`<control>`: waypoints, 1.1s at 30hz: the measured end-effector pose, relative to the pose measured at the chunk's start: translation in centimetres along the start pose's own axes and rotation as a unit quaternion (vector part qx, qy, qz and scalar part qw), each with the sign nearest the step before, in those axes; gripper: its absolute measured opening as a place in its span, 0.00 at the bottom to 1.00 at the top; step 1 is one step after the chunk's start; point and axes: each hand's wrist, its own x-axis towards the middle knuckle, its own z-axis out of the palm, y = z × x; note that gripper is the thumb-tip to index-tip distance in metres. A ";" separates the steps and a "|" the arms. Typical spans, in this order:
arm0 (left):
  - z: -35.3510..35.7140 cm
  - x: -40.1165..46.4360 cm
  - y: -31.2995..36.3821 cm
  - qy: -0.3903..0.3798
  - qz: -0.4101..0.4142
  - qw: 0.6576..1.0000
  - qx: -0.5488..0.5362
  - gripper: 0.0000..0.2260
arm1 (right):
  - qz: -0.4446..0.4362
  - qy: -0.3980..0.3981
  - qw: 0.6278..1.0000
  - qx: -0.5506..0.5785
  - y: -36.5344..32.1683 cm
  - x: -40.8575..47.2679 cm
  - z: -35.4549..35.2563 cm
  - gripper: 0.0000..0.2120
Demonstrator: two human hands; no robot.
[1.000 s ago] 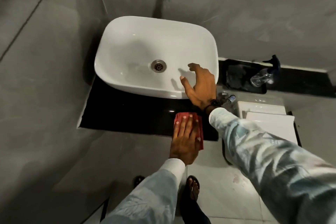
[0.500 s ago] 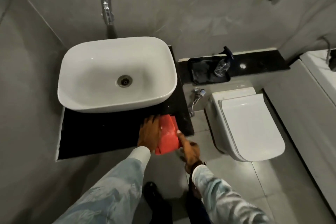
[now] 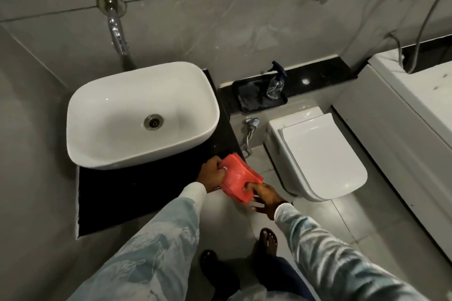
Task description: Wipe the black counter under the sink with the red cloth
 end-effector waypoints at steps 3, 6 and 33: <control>1.5 1.0 4.3 -0.036 0.020 0.996 -0.073 0.01 | -0.018 0.013 1.000 0.015 -2.7 -0.7 -3.2 0.13; 2.6 3.5 9.9 -0.079 0.011 0.980 -0.182 0.09 | -0.035 0.004 0.997 0.074 -6.2 -0.2 -6.4 0.21; 4.4 42.6 20.4 0.133 0.010 0.991 0.014 0.15 | -0.028 0.008 0.988 0.150 -28.5 32.4 -7.6 0.05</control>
